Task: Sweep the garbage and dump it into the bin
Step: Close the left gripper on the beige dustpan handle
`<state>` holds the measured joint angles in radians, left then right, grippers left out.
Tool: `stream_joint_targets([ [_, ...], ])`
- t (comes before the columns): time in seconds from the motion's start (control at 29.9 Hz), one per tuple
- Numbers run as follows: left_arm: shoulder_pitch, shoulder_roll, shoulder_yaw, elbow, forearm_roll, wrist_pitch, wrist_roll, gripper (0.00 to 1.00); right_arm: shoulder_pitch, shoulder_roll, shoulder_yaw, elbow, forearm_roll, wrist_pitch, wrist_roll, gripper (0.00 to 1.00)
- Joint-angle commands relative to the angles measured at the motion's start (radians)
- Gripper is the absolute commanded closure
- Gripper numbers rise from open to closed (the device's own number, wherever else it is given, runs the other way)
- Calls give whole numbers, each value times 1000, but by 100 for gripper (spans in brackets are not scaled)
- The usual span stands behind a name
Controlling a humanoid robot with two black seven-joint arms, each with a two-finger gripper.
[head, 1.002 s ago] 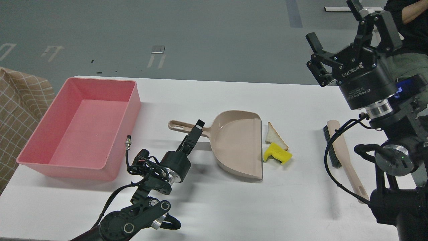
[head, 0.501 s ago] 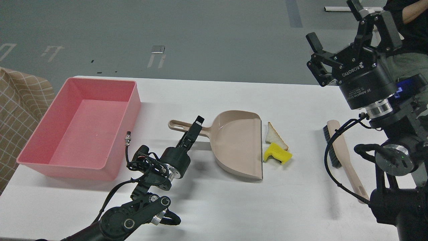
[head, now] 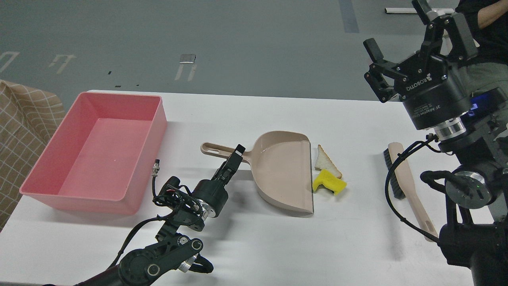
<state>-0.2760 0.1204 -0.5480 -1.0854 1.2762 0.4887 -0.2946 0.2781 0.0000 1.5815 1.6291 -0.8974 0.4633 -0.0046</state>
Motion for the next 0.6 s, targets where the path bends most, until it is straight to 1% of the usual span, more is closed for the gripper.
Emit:
stream_joint_targets([
  [0.0, 0, -2, 0, 5, 0, 0, 0, 61, 0, 0, 2, 0, 0, 0, 0, 0],
  [0.07, 0, -2, 2, 5, 0, 0, 0, 62, -2, 0, 2, 0, 0, 0, 0, 0],
  [0.17, 0, 1, 0, 5, 0, 0, -1, 67, -2, 0, 2, 0, 0, 0, 0, 0],
  [0.27, 0, 2, 2, 5, 0, 0, -1, 69, -2, 0, 2, 0, 0, 0, 0, 0],
  [0.33, 0, 2, 2, 5, 0, 0, -1, 73, -2, 0, 2, 0, 0, 0, 0, 0],
  [0.43, 0, 2, 2, 5, 0, 0, -1, 74, -2, 0, 0, 3, 0, 0, 0, 0],
  [0.5, 0, 4, 2, 5, 0, 0, -1, 77, -2, 0, 2, 3, 0, 0, 0, 0],
  [0.57, 0, 4, 0, 5, 0, 0, -1, 77, -3, 0, 0, 6, 0, 0, 0, 0],
])
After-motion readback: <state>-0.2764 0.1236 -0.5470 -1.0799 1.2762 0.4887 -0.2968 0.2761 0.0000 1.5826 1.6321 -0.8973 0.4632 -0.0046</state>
